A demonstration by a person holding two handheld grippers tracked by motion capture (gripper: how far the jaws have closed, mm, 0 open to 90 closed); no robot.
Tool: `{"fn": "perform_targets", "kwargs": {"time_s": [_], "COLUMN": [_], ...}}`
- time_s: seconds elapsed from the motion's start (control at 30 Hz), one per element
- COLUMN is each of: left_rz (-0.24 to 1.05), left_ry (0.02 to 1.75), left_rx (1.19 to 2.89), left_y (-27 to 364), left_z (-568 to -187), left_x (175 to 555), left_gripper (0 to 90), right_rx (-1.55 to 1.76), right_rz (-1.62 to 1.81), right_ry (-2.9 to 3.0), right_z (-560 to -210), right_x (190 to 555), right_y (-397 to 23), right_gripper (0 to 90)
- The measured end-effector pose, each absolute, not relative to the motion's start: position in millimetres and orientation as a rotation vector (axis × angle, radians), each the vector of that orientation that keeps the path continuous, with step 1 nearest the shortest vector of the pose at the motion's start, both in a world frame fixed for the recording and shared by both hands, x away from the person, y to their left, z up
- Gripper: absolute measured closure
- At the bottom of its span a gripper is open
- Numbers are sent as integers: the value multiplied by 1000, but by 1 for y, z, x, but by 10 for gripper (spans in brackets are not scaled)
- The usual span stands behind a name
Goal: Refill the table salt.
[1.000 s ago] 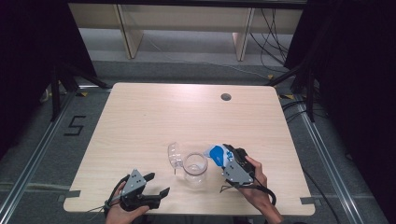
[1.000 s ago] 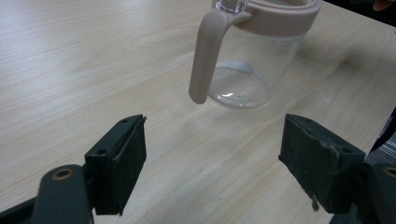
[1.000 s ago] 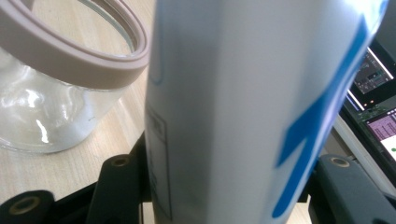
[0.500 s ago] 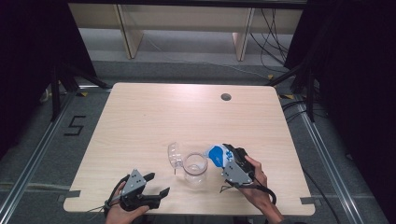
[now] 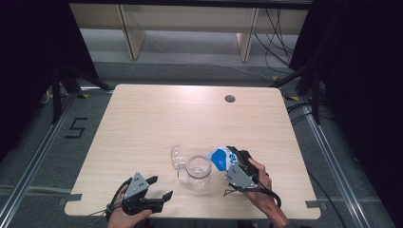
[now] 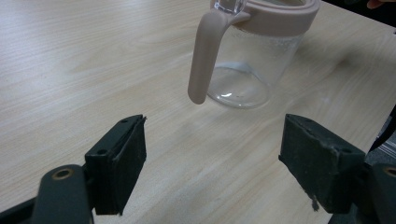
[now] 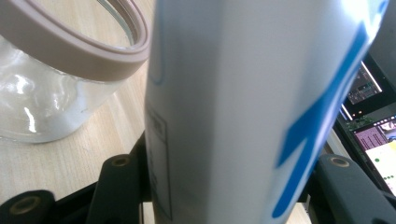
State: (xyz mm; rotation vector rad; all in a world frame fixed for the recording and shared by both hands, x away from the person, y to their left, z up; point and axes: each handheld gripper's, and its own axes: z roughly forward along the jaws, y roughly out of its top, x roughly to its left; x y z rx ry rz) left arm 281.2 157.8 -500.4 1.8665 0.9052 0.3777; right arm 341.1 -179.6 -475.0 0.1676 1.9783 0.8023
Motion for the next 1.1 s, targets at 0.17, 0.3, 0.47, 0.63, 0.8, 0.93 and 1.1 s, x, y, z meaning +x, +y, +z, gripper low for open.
{"fn": "perform_targets", "kwargs": {"time_s": [0.17, 0.3, 0.47, 0.63, 0.8, 0.93, 1.1], "left_rz": [378, 377, 376, 379, 367, 366, 365], "left_ry": [905, 905, 905, 895, 900, 901, 898], "left_rx": [1867, 1867, 1867, 1876, 1863, 1863, 1862], "left_y": [158, 158, 158, 158, 158, 158, 158], "left_z": [-500, -500, -500, -500, -500, -500, -500], "left_x": [281, 281, 281, 281, 281, 281, 281], "left_gripper": [221, 221, 221, 221, 222, 221, 222], "right_rx": [161, 159, 119, 72, 45, 37, 29], "right_rz": [797, 792, 764, 735, 710, 703, 701], "right_ry": [1978, 1975, 1967, 1958, 1961, 1960, 1957], "right_z": [-475, -474, -474, -472, -474, -474, -474], "right_x": [342, 342, 343, 343, 341, 340, 341], "right_y": [-180, -180, -180, -179, -177, -176, -177], "right_gripper": [476, 476, 476, 477, 478, 479, 479]}}
